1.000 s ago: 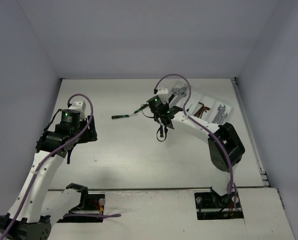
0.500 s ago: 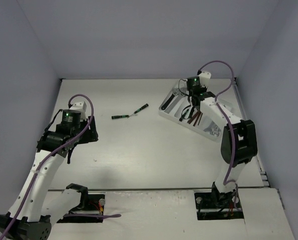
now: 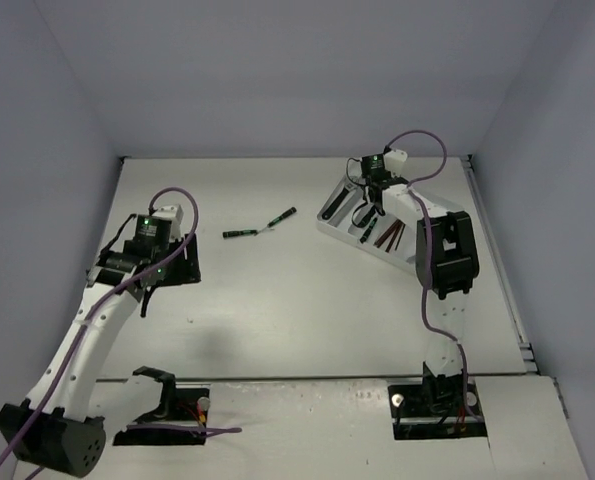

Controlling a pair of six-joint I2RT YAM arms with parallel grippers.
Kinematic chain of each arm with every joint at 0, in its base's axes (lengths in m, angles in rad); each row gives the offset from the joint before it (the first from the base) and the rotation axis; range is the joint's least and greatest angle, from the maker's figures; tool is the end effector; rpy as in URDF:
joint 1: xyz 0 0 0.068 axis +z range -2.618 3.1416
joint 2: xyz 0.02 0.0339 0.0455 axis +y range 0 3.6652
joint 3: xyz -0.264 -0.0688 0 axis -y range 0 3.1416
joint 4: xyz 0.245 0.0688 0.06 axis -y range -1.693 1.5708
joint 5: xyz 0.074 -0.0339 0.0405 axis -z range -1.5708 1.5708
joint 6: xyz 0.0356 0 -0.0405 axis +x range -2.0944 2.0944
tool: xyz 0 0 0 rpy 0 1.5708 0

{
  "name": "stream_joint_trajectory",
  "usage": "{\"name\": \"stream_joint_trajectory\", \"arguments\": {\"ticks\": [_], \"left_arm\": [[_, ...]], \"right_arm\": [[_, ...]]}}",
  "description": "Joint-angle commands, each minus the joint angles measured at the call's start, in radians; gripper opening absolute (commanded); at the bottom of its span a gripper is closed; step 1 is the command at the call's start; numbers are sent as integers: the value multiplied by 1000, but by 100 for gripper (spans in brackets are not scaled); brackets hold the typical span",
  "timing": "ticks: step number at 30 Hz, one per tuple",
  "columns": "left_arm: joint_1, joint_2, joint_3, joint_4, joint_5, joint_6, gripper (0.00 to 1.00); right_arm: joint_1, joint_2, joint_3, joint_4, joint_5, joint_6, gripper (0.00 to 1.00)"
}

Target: Sort the tools into containers

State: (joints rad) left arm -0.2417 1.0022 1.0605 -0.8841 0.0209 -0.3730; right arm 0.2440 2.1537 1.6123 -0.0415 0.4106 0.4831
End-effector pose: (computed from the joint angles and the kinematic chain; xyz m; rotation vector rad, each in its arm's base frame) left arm 0.1874 -0.0470 0.3296 -0.1489 2.4150 -0.3101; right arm 0.4840 0.1059 0.2004 0.4812 2.0440 -0.0066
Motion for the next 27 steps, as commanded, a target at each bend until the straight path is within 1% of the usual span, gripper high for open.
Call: {"name": "stream_joint_trajectory", "arguments": {"ticks": [1,3,6,7,9,11,12,15,16,17,20,23,27], "left_arm": [[-4,102,105,31,50,106,59],[-4,147,137,31,59,166,59],[-7,282,221,43,83,263,59],[-10,317,263,53,99,303,59],[-26,459,346,62,139,389,59],[-39,550,441,62,153,476,59],[-47,604,478,62,155,509,59],[-73,795,593,62,169,642,59],[-73,843,633,62,174,652,59],[-73,896,702,60,179,713,59],[-73,1047,824,58,200,806,59],[-70,1120,903,57,231,858,59],[-70,1219,958,40,210,898,59]], "right_arm": [[-13,-68,53,29,-10,-22,39],[-14,-124,48,29,-36,-70,42],[-15,-245,5,29,-90,-141,44],[-15,-299,-30,29,-118,-160,44],[-14,-406,-113,29,-161,-217,44],[-16,-537,-209,29,-179,-235,44],[-17,-590,-286,29,-191,-242,44],[-22,-775,-436,28,-218,-259,44],[-22,-789,-481,26,-228,-258,44],[-23,-876,-535,22,-243,-253,44],[-25,-1030,-687,8,-326,-229,45],[-26,-1147,-758,-18,-366,-199,46],[-26,-1214,-812,-47,-384,-191,47]]}}
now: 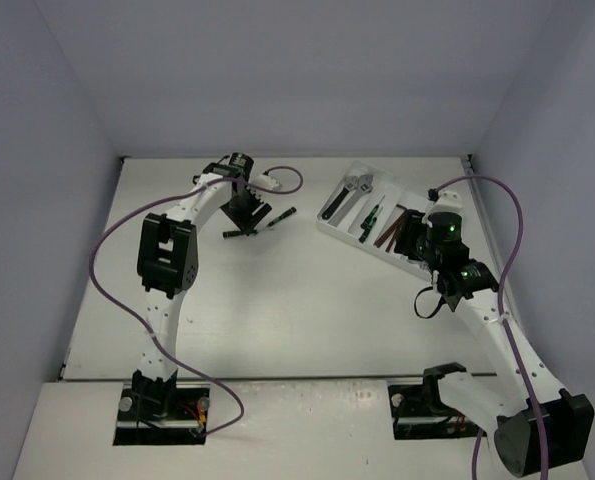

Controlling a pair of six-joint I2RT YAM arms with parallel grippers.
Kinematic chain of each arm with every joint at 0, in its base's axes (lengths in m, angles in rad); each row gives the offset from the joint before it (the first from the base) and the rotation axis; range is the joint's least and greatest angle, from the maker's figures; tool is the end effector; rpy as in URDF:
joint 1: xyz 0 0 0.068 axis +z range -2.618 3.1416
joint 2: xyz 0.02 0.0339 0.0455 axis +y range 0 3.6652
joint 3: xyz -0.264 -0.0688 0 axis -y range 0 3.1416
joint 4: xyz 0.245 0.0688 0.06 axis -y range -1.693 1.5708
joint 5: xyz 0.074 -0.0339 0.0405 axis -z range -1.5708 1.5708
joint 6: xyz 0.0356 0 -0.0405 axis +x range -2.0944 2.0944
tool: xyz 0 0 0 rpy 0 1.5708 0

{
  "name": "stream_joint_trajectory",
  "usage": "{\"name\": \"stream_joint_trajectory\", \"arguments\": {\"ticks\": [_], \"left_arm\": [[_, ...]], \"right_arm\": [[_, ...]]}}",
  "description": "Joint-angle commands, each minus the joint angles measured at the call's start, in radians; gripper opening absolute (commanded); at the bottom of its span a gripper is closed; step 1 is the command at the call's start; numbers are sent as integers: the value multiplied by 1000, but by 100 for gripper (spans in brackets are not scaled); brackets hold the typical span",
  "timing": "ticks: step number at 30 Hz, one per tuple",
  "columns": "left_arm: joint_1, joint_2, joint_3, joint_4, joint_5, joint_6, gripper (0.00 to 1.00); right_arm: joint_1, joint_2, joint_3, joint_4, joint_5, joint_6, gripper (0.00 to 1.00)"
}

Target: Sort the tools into containers

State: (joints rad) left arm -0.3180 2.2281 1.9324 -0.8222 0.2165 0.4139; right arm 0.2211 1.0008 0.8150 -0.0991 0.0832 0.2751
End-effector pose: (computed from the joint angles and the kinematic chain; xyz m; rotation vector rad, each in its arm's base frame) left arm 0.4543 -0.1576 0.2107 1.0171 2.4675 -0.2602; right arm 0.2294 0.0485 0.3187 0.1083 1.8600 0.2674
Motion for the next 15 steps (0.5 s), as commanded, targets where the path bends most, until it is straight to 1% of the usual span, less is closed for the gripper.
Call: {"name": "stream_joint_trajectory", "arguments": {"ticks": [1,4,7,8,10,11,13,15], "left_arm": [[7,8,91,-28,11,118,59],[8,24,77,-31,17,125,58],[4,31,14,-33,31,111,56],[3,31,-3,-34,32,109,54],[1,27,-46,-32,61,88,45],[-2,22,-64,-32,81,74,38],[-3,7,-105,-31,146,21,19],[-6,-22,-147,-30,199,-10,7]], "right_arm": [[-4,-69,-18,3,-55,14,47],[-5,-77,-17,-10,-43,7,48],[-3,-73,-10,-14,-34,1,48],[-3,-70,-10,-13,-33,1,48],[-3,-53,-9,-11,-33,3,48],[-3,-49,-9,-11,-33,3,48],[-4,-35,-7,-9,-33,4,48],[-3,-27,-7,-6,-32,3,48]]}}
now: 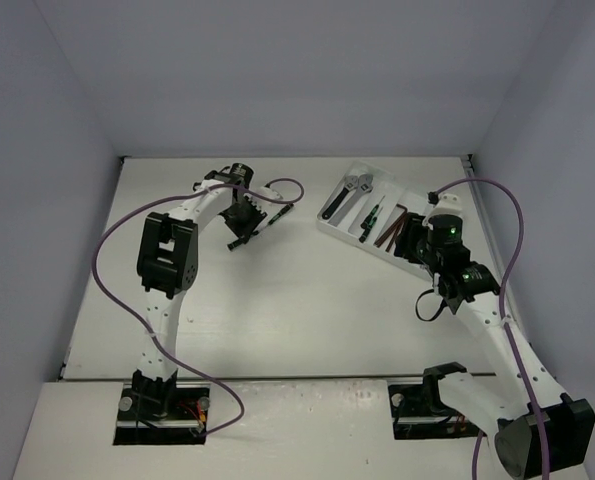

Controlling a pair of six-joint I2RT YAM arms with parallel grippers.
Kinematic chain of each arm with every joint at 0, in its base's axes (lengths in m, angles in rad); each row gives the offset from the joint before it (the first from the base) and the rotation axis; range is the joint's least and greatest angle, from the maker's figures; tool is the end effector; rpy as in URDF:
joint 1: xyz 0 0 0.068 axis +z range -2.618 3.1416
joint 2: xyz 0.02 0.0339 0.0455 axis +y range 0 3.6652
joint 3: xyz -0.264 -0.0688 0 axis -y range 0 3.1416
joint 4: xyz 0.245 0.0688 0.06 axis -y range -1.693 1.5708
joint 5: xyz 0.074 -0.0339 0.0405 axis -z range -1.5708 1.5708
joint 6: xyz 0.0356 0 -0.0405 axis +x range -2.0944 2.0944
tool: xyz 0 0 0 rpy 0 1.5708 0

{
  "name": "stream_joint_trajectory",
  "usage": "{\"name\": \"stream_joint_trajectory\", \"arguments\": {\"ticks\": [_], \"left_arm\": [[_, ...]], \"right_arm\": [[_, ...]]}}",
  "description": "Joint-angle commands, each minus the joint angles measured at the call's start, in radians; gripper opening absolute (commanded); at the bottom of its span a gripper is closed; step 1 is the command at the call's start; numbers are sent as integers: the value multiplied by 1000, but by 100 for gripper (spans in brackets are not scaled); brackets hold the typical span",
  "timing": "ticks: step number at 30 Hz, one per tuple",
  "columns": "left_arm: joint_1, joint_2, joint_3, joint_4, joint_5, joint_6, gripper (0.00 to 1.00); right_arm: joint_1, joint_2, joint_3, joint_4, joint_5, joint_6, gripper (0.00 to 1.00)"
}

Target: Sort the tools into containers

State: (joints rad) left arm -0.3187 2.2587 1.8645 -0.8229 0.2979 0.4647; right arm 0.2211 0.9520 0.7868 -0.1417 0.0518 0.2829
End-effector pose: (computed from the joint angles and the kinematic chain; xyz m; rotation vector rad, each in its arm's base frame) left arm 0.4471 -0.1585 0.1774 1.1158 2.5087 -0.3750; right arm 0.2178 0.0471 0.3143 0.0941 1.8857 0.2972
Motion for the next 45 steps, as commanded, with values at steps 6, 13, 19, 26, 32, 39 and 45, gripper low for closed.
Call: {"name": "stream_joint_trajectory", "arguments": {"ticks": [6,13,19,26,32,39,45], "left_arm": [[-65,-215,-234,-17,156,-166,0],[-178,-466,-378,91,208,-411,0],[-226,-651,-512,485,255,-753,0],[-303,-676,-504,673,290,-893,0],[-354,-682,-504,796,297,-976,0],[-368,-681,-468,786,313,-973,0],[-394,-671,-467,768,313,-965,0]], "right_arm": [[-3,16,23,41,-29,19,48],[23,-16,-8,79,-153,137,49],[85,-20,-44,184,-249,256,59],[187,45,-34,349,-283,366,63],[221,113,6,438,-296,379,63],[225,154,5,484,-294,380,63],[225,162,15,520,-306,380,62]]}}
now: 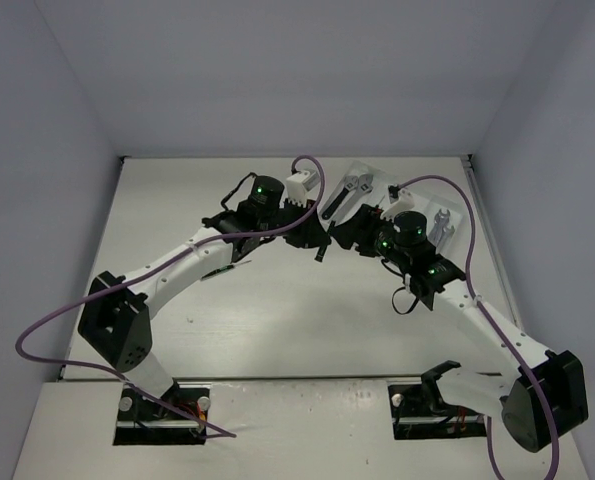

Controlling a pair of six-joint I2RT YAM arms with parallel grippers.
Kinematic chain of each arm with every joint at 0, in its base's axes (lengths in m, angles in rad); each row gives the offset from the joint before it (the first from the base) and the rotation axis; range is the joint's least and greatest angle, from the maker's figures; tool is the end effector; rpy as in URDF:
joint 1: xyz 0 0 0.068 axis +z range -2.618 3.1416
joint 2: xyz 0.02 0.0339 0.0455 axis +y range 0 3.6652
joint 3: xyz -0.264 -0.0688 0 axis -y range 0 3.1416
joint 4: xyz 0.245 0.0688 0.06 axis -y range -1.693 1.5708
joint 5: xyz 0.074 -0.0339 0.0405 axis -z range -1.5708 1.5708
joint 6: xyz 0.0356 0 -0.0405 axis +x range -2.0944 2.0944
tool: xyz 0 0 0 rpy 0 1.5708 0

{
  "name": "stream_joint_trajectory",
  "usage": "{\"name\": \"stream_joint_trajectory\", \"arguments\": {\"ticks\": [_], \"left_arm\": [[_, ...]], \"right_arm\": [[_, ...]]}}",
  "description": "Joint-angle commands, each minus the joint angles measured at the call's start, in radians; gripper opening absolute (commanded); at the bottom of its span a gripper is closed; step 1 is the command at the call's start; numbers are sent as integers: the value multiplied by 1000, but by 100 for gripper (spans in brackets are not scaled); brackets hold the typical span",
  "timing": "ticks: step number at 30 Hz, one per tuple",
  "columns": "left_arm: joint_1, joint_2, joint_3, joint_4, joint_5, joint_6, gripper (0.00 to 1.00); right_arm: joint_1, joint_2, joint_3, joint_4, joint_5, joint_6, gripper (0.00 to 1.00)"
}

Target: Sort the tools into containers

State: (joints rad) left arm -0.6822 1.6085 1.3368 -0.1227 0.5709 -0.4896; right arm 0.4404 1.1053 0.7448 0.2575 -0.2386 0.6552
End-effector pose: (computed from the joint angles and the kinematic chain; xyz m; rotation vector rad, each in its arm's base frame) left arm 0.2813 -0.2533 0.3294 0.6123 2.0549 -1.2906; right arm 0.2315 0.1184 0.3080 -0.0005 1.7767 1.0105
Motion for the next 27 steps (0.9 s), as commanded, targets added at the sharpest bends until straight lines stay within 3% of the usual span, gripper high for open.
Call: {"name": "stream_joint_trajectory", "arguments": {"ticks": [1,10,12,15,17,18,23,27], "left_arm": [[-31,-18,57,64,36,-14,0],[-60,-21,71,82,32,9,0],[-62,-24,66,87,23,9,0],[-60,-32,53,94,11,11,0],[-60,-35,48,69,-27,32,7],[-60,-37,46,50,-43,38,19],[-59,-53,57,-85,-159,124,50],[-56,-95,65,-239,-328,217,55]], "right_arm": [[6,8,60,122,-18,7,61],[11,26,24,155,-22,15,54],[9,34,22,158,-24,15,46],[9,46,21,157,-19,16,25],[7,55,22,157,-11,8,6],[5,60,26,157,-6,3,2],[-50,93,62,121,35,-37,0],[-159,168,121,56,79,-66,0]]}}
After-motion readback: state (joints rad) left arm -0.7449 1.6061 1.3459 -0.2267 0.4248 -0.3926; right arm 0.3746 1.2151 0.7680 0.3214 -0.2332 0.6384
